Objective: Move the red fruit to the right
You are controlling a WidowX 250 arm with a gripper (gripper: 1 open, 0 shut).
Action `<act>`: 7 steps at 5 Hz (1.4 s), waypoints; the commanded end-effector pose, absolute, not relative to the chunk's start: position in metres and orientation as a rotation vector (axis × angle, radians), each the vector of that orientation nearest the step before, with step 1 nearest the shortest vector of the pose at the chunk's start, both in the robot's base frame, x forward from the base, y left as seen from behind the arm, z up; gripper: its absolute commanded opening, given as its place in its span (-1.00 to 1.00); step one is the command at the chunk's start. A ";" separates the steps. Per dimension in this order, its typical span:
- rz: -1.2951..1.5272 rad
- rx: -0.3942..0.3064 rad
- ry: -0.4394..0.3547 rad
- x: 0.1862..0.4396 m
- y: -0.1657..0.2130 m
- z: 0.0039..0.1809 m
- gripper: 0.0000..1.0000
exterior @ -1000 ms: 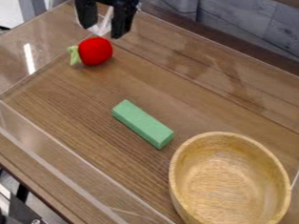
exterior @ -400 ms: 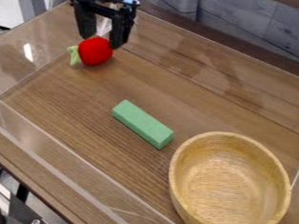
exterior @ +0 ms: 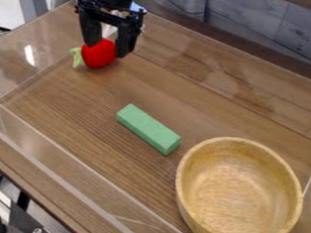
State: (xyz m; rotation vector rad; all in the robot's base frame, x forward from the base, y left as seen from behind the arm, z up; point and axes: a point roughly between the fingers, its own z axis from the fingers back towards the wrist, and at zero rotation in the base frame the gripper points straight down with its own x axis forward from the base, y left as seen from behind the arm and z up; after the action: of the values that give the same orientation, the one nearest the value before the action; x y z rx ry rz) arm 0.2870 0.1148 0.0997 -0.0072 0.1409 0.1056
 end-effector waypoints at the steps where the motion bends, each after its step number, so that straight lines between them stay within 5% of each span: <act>1: 0.129 0.005 0.094 0.292 0.126 0.115 1.00; 5: 0.234 -0.016 0.083 0.309 0.169 0.090 1.00; 7: 0.188 -0.020 0.088 0.323 0.157 0.078 1.00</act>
State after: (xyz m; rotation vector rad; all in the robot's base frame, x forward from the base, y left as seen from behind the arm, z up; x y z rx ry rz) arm 0.3153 0.1524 0.0608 -0.0418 0.1483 0.1857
